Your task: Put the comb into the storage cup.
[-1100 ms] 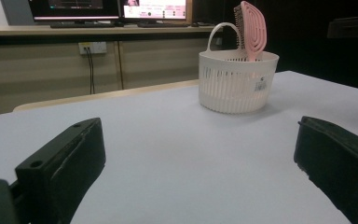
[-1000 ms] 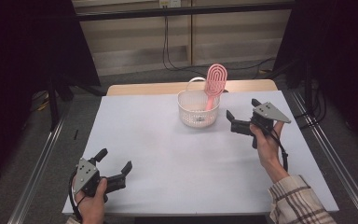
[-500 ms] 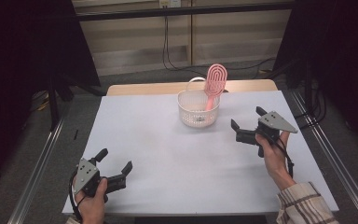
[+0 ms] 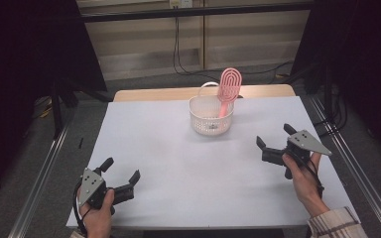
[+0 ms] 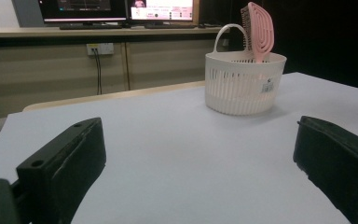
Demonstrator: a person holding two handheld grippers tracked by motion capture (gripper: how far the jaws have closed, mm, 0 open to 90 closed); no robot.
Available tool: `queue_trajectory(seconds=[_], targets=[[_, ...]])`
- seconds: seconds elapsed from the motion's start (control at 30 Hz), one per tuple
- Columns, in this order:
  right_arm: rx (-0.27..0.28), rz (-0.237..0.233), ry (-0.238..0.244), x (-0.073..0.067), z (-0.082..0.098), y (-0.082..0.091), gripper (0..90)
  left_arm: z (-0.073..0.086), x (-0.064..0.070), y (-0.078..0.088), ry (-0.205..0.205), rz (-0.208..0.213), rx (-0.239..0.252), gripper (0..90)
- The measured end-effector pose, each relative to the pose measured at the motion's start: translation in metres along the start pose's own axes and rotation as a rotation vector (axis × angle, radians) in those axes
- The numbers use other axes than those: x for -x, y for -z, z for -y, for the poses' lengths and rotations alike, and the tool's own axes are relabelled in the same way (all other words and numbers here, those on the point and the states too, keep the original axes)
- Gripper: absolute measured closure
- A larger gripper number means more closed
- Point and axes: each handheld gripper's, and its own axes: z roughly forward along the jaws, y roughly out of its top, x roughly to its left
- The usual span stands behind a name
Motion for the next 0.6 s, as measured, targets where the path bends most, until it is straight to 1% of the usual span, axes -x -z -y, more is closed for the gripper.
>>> queue_trajectory(seconds=[0.07, 0.13, 0.17, 0.2, 0.23, 0.3, 0.43, 0.53, 0.57, 0.6], targets=[[0.002, -0.003, -0.013, 0.002, 0.001, 0.005, 0.8, 0.0, 0.0, 0.0, -0.002, 0.0, 0.002, 2.4], [0.007, 0.007, -0.021, 0.002, 0.001, 0.011, 0.8, 0.0, 0.0, 0.001, -0.006, -0.008, 0.001, 2.4], [0.01, 0.009, -0.022, 0.002, 0.002, 0.014, 0.6, 0.0, 0.0, 0.002, 0.004, -0.009, 0.002, 2.4], [0.013, 0.01, -0.039, 0.003, 0.002, 0.018, 0.0, 0.0, 0.0, 0.003, -0.001, -0.01, 0.004, 2.4], [0.013, 0.006, -0.042, 0.003, 0.002, 0.02, 0.0, 0.0, 0.0, 0.003, -0.001, -0.01, 0.007, 2.5], [0.017, 0.018, -0.042, 0.002, 0.004, 0.026, 0.0, 0.0, 0.0, 0.003, 0.004, -0.011, 0.01, 2.5], [0.019, 0.014, -0.041, 0.003, 0.006, 0.036, 0.0, 0.0, 0.0, 0.003, -0.008, -0.009, 0.005, 2.4], [0.045, 0.023, -0.039, 0.003, 0.007, 0.043, 0.0, 0.0, 0.0, 0.003, -0.006, -0.011, 0.006, 2.4], [0.055, 0.023, -0.031, 0.003, 0.007, 0.046, 0.0, 0.0, 0.0, 0.004, -0.002, -0.012, 0.004, 2.5], [0.057, 0.017, -0.034, 0.003, 0.008, 0.048, 0.0, 0.0, 0.0, 0.004, -0.002, -0.011, 0.004, 2.4]])
